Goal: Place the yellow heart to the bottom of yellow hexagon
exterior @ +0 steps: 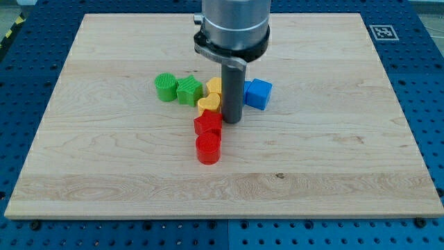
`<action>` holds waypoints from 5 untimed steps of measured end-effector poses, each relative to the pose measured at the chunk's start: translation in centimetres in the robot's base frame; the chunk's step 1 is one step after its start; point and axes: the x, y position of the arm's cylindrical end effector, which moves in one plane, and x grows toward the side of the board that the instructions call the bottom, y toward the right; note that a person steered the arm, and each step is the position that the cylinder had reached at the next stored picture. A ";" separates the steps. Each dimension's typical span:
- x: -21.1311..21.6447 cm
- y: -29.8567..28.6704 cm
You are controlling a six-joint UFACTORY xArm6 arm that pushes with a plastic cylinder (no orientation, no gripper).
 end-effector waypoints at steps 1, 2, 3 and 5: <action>-0.6 0.0; 1.0 -0.7; 1.0 -1.9; 1.0 -4.0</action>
